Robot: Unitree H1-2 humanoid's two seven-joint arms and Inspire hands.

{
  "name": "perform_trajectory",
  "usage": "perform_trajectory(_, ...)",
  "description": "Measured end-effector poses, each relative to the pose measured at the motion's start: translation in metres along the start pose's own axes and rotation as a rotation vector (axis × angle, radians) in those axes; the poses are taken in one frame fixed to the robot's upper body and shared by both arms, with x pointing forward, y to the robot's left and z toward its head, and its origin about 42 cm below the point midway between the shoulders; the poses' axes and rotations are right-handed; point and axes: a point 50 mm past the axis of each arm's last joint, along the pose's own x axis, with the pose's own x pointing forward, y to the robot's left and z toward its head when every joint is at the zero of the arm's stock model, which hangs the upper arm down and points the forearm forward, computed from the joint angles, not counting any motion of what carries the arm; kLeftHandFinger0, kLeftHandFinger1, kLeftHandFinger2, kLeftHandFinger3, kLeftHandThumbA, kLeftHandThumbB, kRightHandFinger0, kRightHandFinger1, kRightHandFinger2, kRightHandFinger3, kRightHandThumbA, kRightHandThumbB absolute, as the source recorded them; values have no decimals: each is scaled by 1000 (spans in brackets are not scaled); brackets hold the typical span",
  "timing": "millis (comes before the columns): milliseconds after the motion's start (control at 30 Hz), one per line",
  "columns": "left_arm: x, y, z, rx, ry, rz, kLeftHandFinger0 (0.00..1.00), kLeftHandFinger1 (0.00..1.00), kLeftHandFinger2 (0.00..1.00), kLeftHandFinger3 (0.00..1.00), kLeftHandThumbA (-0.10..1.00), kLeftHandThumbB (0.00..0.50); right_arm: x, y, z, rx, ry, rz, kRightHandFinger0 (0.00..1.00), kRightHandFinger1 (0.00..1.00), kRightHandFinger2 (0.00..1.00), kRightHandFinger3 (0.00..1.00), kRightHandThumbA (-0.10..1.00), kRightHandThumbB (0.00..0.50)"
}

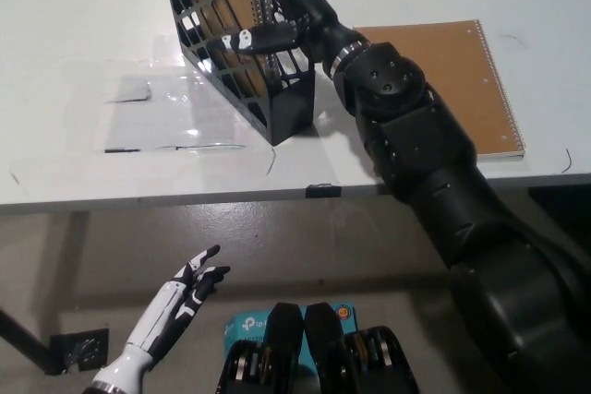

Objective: Use the right hand to pick up a book from the book holder on the left side and put it on another book on the right side

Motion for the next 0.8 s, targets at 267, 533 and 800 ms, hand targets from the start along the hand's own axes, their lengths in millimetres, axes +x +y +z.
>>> perform_trajectory(267,1,0,1,7,-3,-3,842,834,807,942,1000,187,-2,0,-11,8,38,2,1000,1000,1000,1000,1000,461)
perform_trajectory(533,6,2,4,18,-12,-5,803,818,810,948,1000,195,-1,-4,-13,25,47,-103,0,71,346,336,303,240)
perform_trajectory(800,7,2,5,24,-14,-8,821,826,815,957,1000,217,-1,-8,-13,103,38,-209,0,89,382,260,201,182)
